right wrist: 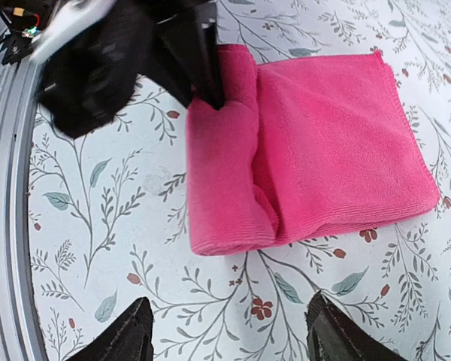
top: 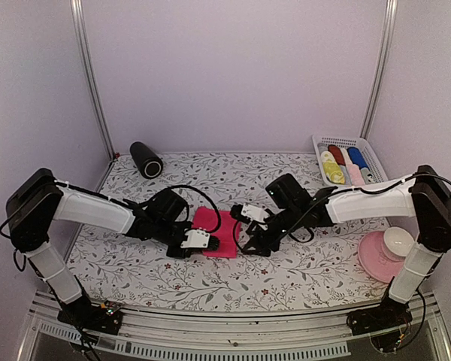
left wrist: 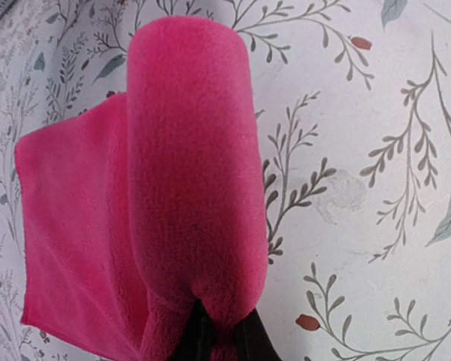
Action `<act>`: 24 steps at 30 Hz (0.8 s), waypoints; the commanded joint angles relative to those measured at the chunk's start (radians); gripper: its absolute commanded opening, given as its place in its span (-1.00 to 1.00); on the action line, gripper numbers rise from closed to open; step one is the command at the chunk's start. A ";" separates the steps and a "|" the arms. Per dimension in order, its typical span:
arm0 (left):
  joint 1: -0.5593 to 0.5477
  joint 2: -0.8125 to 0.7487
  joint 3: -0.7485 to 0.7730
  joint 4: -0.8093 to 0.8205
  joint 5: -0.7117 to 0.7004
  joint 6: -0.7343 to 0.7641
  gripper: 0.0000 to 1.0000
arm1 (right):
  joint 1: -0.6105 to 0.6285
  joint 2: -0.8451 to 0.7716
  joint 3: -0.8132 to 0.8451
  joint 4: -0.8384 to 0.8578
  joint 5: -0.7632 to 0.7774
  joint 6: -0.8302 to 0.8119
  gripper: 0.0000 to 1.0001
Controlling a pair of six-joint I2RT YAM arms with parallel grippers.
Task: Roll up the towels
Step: Roll the towel at the center of the board.
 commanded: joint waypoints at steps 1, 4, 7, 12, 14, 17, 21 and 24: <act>0.041 0.086 0.094 -0.263 0.127 -0.043 -1.00 | 0.093 -0.122 -0.177 0.317 0.154 -0.093 0.40; 0.064 0.135 0.159 -0.333 0.158 -0.050 -1.00 | 0.164 -0.137 -0.225 0.391 0.245 -0.163 0.40; 0.077 0.178 0.207 -0.383 0.162 -0.052 -0.99 | 0.214 -0.091 -0.211 0.411 0.298 -0.219 0.40; 0.091 0.223 0.249 -0.427 0.178 -0.050 -0.97 | 0.270 0.041 -0.123 0.414 0.451 -0.272 0.38; 0.096 0.233 0.262 -0.445 0.187 -0.046 -0.97 | 0.284 0.084 -0.091 0.415 0.482 -0.297 0.38; 0.101 0.248 0.283 -0.471 0.199 -0.039 -0.97 | 0.289 0.134 -0.050 0.414 0.517 -0.324 0.38; 0.105 0.268 0.305 -0.488 0.199 -0.035 -0.96 | 0.291 0.189 -0.010 0.412 0.552 -0.347 0.36; 0.107 0.277 0.311 -0.496 0.198 -0.029 -0.96 | 0.293 0.223 0.009 0.400 0.572 -0.358 0.31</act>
